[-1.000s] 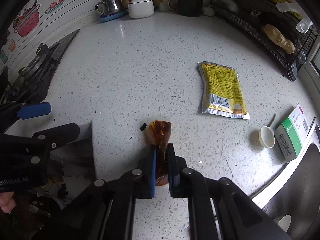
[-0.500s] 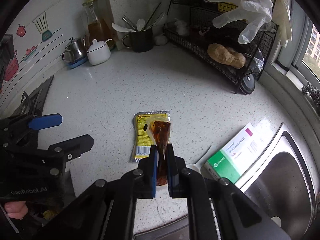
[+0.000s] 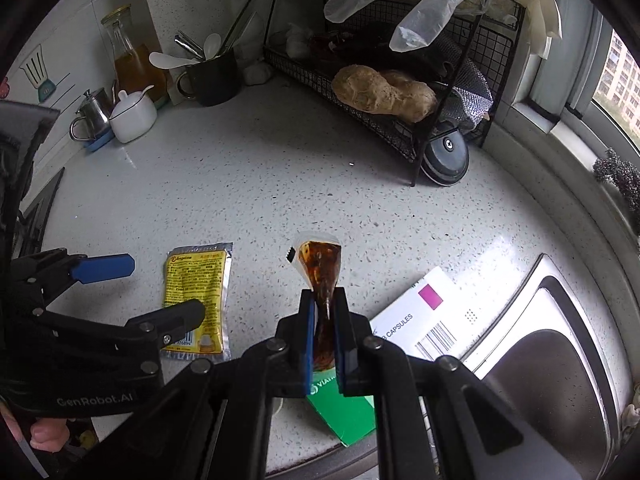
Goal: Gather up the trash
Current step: 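Grasp the yellow snack packet with the left gripper while the right holds the sauce packet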
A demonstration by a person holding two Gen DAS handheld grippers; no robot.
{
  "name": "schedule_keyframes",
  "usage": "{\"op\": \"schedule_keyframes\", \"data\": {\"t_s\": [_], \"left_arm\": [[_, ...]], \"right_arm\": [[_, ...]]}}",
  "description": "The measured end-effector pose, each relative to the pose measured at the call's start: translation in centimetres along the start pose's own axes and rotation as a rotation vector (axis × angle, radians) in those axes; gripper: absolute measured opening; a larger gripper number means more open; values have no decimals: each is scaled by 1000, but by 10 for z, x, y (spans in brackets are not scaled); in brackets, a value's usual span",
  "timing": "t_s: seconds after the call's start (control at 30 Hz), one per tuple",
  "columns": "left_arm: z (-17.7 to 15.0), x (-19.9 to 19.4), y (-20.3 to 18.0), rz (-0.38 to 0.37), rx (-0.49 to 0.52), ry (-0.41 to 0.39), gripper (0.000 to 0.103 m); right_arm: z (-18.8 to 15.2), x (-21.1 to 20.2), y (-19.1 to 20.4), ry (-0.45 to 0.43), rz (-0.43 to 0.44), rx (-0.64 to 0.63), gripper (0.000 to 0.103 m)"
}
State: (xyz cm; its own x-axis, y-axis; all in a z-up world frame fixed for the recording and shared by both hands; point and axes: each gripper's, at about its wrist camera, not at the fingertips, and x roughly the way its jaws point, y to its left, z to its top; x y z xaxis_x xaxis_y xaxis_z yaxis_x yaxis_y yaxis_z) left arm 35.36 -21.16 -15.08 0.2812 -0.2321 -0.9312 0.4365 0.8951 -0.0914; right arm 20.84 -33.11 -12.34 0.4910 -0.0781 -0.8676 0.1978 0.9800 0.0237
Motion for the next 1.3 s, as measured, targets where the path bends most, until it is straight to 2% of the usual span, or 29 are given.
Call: {"op": "schedule_keyframes", "data": {"t_s": [0.23,0.33,0.7,0.73,0.77,0.8,0.97,1.03,1.3], "left_arm": [[6,33,-4,66,-29,74,85],[7,38,-4,101,-29,69,86],[7,38,7,116,-79,91,85],[6,36,6,115,-74,81,78],[5,33,4,111,-61,63,64],[4,29,1,106,-47,53,58],[-5,22,3,57,-29,40,44],[-11,16,8,21,-37,41,42],[-35,-29,17,9,-8,-42,40]], "right_arm": [[-1,9,-12,17,19,14,7],[-1,11,-12,20,25,13,7],[-1,12,-11,26,36,15,7],[-1,13,-11,28,37,14,7],[-2,13,-10,30,35,15,7],[-2,13,-9,30,34,13,7],[-2,7,-1,22,27,-10,7],[-2,2,4,17,26,-23,7],[-8,-24,28,-13,31,-34,7]]}}
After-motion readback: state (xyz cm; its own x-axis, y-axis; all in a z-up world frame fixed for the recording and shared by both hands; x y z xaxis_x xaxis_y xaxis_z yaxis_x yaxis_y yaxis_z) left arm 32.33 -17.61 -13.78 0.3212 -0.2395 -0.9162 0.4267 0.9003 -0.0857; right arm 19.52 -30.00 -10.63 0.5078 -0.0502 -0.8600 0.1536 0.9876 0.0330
